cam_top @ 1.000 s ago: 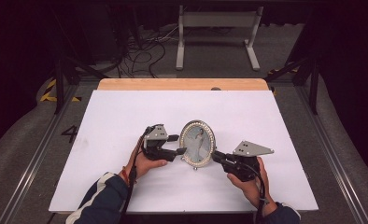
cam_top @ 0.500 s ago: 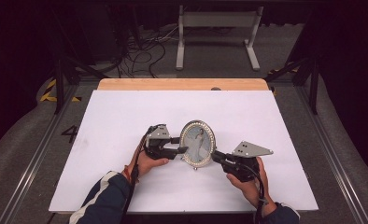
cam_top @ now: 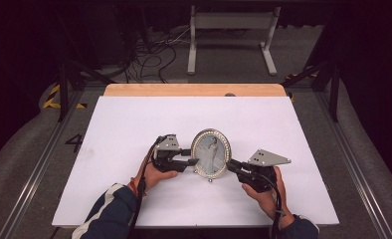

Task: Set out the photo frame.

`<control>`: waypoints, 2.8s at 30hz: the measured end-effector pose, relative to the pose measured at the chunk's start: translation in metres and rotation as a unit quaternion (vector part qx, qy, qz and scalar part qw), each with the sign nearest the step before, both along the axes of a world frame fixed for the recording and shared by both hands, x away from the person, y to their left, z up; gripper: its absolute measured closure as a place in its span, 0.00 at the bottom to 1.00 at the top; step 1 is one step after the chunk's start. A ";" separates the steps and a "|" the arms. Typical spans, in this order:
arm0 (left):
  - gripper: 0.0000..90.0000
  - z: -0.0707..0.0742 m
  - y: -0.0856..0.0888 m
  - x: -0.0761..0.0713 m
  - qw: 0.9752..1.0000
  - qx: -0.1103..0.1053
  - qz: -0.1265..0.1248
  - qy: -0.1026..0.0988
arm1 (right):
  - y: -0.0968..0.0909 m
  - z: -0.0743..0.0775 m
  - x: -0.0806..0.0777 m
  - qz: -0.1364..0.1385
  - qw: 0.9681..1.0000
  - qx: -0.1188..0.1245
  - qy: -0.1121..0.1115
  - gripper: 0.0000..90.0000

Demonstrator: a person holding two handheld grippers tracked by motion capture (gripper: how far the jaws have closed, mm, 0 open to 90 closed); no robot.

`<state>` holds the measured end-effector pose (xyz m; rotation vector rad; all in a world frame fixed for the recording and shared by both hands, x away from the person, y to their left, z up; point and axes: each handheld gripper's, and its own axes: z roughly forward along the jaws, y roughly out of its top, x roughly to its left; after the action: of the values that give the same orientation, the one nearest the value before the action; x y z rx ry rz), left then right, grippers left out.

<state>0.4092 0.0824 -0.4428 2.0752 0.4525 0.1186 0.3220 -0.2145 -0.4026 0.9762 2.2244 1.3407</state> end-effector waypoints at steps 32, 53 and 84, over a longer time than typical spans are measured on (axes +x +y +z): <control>0.61 0.003 0.002 -0.009 1.000 0.004 0.000 -0.012 | 0.005 -0.002 0.002 0.000 1.000 -0.015 -0.010 0.92; 0.65 0.003 0.008 -0.016 1.000 0.018 0.002 -0.016 | 0.005 -0.004 0.008 0.000 1.000 -0.013 -0.005 0.92; 0.70 0.002 0.013 -0.030 0.999 0.043 0.005 -0.030 | 0.010 -0.005 0.018 0.002 1.000 -0.014 -0.006 0.92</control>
<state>0.3793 0.0958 -0.4406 2.1471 0.4272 0.2078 0.3396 -0.2049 -0.4073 0.9521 2.2311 1.3112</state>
